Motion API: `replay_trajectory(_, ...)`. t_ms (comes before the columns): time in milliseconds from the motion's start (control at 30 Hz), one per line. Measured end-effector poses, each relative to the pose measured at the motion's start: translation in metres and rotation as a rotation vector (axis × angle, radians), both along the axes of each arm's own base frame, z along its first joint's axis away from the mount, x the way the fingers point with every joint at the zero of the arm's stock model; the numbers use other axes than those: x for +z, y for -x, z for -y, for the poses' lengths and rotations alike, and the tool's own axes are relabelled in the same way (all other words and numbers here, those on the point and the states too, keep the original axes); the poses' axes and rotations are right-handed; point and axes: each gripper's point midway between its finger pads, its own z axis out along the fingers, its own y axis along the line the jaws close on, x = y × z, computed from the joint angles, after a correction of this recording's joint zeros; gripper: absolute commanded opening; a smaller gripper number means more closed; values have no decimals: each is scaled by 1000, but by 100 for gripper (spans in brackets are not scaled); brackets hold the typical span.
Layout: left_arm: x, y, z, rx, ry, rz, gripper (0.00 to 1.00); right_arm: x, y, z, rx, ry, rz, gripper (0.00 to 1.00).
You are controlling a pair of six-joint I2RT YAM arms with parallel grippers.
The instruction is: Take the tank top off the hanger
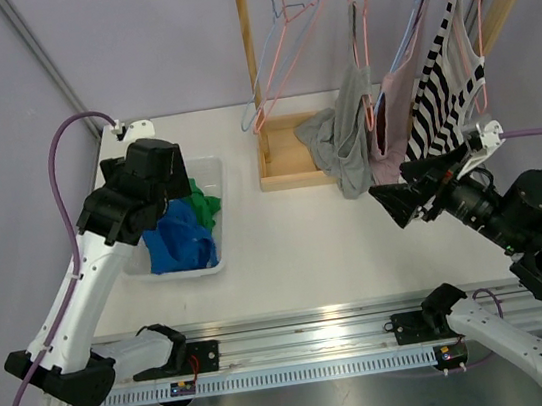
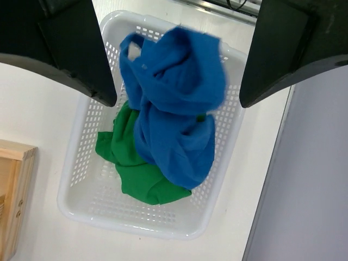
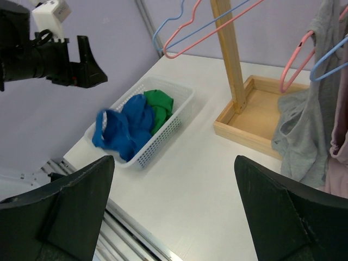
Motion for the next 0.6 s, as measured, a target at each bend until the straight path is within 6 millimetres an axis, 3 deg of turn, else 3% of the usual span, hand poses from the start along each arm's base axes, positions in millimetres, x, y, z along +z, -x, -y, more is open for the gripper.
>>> replay_trajectory(267, -8, 1, 1, -18, 17, -6, 99, 10, -63, 6, -219, 58, -78, 100)
replay_trajectory(433, -24, 19, 9, -114, 74, -8, 99, 23, -100, 17, -379, 102, -101, 100)
replay_trajectory(600, -36, 40, 29, -263, 200, 33, 99, 41, -134, 27, -530, 150, -119, 90)
